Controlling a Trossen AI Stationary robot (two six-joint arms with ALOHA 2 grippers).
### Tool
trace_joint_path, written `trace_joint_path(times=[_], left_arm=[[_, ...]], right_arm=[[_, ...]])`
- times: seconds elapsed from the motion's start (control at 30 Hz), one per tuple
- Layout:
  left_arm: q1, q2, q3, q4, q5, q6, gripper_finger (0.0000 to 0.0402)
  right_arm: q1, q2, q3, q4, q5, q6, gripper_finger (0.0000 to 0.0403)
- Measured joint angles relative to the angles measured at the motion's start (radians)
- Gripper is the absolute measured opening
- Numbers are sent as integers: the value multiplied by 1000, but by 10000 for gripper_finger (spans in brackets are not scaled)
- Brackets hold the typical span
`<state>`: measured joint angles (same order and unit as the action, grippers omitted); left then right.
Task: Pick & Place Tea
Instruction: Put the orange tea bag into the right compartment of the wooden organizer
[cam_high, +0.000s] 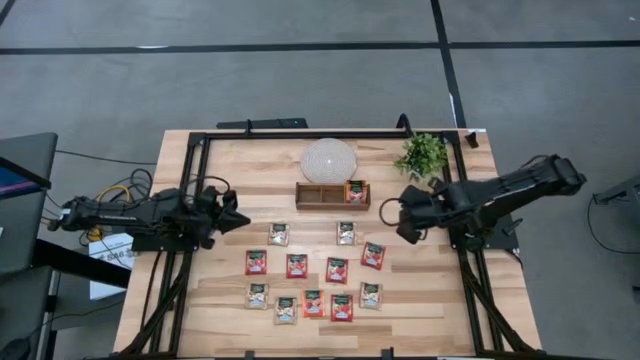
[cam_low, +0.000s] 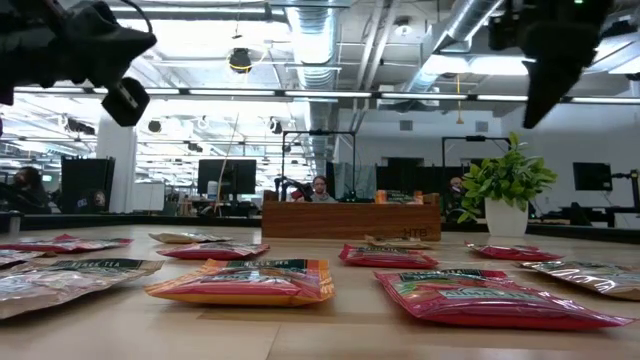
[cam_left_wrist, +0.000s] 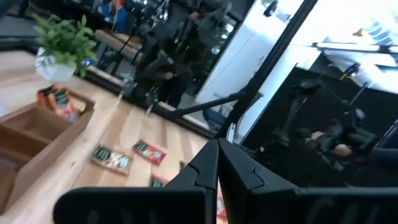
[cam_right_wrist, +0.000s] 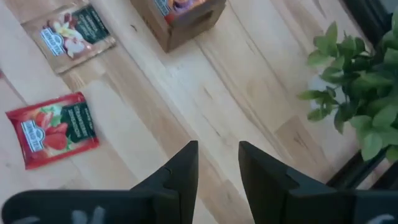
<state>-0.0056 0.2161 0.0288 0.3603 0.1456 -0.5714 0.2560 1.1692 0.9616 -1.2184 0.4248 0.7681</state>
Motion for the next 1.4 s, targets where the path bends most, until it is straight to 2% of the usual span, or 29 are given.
trace_joint_path(times=[0.1,0.2,0.4,0.6,0.83,1.1,1.4], left_arm=[[-11,51,2,98,0,-5,0],[-23,144,68,98,-3,-5,0],[-37,459,338,-46,-8,91,0],[-36,822,627,-253,55,137,0],[-36,1117,828,-422,117,108,0],[-34,1273,858,-427,117,47,0],[-34,1318,858,-425,111,-3,0]], right_arm=[[25,-64,-41,6,0,18,107],[48,-131,-72,44,0,20,107],[94,-299,-142,164,-4,20,107],[136,-443,-193,292,-3,16,107],[164,-511,-200,314,0,10,107],[163,-522,-200,315,-3,18,107],[163,-522,-200,315,-4,18,107]])
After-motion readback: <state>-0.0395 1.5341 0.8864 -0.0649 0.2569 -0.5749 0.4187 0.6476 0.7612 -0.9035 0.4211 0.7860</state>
